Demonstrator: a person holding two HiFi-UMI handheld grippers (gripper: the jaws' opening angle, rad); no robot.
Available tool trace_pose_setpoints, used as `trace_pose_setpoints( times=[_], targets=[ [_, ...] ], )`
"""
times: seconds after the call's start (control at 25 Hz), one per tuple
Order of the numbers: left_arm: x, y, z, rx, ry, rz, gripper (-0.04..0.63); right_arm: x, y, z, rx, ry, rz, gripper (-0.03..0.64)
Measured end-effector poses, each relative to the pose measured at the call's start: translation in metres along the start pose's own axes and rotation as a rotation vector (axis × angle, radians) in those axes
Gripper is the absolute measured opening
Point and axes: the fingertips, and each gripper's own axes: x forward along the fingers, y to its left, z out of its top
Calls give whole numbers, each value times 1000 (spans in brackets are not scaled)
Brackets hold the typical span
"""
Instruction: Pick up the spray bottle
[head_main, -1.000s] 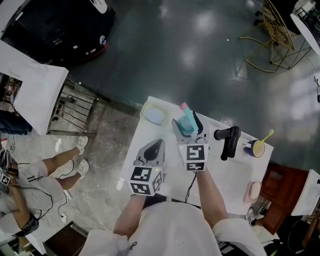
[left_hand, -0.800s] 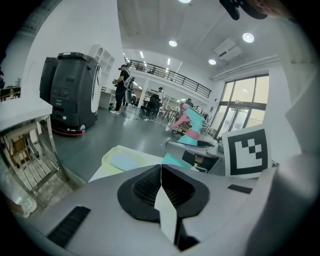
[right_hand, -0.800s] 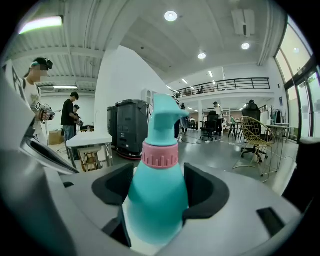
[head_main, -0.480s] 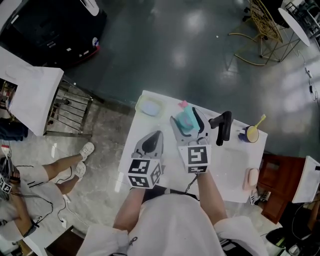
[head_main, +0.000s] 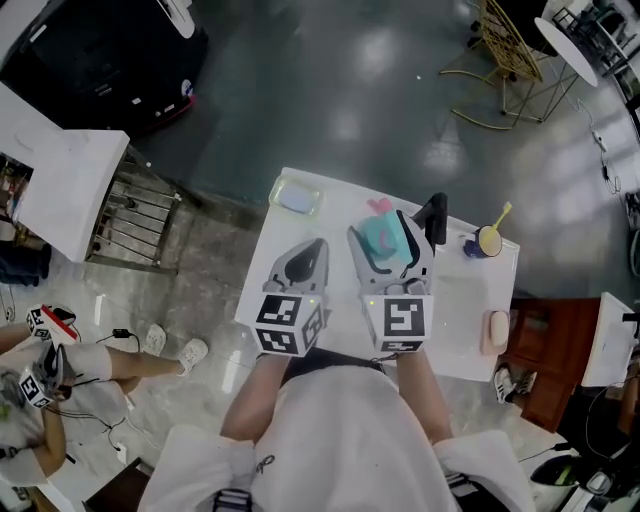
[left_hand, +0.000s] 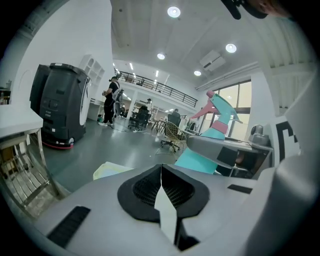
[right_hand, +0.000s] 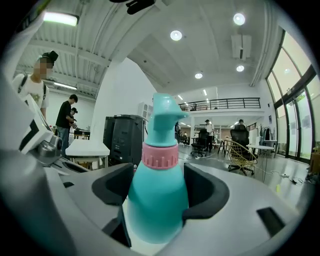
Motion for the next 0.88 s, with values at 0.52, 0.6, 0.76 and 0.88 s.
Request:
trace_pose_setpoints(
  times=[0.52, 0.6, 0.76, 0.88],
  targets=[
    [-34, -28, 38, 122, -124, -34, 26, -64, 4, 17, 29, -38, -73, 327],
    [-38, -30, 41, 128, -139, -37, 26, -70, 5, 17, 28, -41, -84, 328],
    [-45, -39, 44, 171, -165, -45, 26, -78, 7, 18, 38, -48, -96, 328],
    [-49, -46, 46, 192, -175, -61, 26, -82, 7, 14, 58, -44, -103, 327]
  ],
)
